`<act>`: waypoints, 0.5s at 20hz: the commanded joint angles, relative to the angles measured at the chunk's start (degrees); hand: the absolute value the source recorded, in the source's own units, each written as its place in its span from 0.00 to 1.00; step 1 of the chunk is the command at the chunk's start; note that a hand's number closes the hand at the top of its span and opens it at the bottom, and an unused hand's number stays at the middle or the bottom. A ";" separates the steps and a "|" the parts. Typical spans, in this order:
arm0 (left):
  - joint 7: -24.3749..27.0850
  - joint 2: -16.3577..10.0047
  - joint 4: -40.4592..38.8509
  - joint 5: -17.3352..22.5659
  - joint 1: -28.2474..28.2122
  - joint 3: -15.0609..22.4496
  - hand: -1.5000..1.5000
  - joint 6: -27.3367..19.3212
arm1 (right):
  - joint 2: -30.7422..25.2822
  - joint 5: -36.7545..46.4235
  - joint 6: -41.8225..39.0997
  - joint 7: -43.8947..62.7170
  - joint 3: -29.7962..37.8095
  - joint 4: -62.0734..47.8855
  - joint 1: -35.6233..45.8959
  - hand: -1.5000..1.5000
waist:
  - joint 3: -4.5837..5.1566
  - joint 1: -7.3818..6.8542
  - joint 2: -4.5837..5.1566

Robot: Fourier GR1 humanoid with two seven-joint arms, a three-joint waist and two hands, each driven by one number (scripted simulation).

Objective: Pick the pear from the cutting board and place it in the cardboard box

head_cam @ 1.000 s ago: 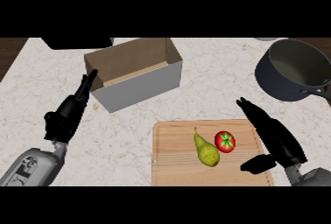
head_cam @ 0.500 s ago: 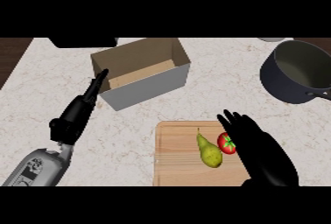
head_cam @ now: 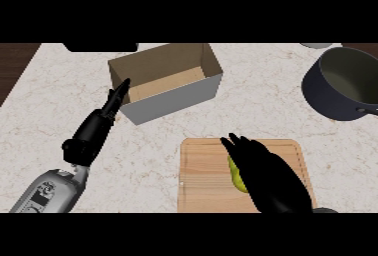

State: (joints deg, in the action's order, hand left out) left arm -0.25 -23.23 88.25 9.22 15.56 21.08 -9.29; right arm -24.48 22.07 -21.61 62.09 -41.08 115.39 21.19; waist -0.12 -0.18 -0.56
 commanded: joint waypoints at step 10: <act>-1.55 4.30 -1.97 -1.63 -2.29 1.82 0.50 1.45 | 6.97 4.75 -1.49 5.20 -1.74 -13.53 0.07 0.00 | 0.15 0.39 0.60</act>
State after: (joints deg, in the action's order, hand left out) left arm -0.06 -21.90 88.51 7.46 15.10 20.06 -8.50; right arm -17.80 25.16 -21.63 61.79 -42.16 104.94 22.53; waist -0.30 -0.22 -0.53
